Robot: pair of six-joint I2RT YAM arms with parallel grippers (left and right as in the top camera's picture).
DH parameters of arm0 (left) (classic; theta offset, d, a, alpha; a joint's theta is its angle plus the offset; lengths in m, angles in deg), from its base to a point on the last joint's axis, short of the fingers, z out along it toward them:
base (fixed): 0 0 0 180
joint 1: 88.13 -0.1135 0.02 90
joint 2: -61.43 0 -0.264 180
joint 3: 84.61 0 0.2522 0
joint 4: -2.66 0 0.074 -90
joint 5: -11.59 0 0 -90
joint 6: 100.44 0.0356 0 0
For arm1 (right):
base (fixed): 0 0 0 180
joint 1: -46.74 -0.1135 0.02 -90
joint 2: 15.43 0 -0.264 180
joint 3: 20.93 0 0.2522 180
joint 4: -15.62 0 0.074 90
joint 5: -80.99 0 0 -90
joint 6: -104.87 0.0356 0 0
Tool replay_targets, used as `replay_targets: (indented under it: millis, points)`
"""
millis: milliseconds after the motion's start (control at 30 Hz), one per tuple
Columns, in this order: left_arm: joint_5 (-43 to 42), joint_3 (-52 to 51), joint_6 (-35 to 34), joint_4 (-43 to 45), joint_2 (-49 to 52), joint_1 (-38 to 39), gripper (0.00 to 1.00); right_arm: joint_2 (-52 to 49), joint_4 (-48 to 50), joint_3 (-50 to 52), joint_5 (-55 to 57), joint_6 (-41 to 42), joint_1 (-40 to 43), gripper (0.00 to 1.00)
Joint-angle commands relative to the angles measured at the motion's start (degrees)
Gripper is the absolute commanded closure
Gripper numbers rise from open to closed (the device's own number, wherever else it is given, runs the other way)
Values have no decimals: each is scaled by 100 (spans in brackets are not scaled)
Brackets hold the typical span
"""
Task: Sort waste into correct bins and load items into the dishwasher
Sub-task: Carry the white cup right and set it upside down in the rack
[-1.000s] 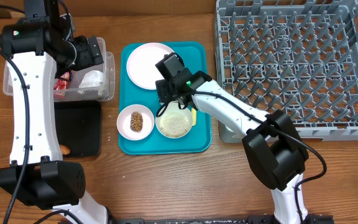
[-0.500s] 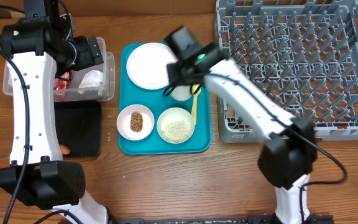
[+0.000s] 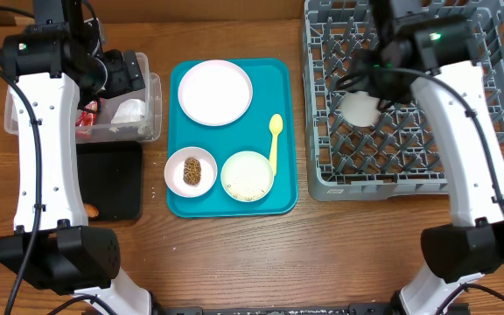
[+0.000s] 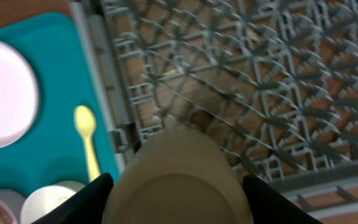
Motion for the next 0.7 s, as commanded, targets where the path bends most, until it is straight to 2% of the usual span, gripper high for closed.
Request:
replay_targets:
  millis: [0, 367, 667]
  points:
    - [83, 98, 42, 31, 59, 9, 8, 15, 61, 339, 170, 162, 111, 44]
    - [81, 96, 26, 42, 61, 15, 8, 15, 1327, 2002, 245, 225, 149, 44]
    - [83, 96, 28, 61, 61, 35, 8, 15, 1882, 2566, 391, 330, 195, 42]
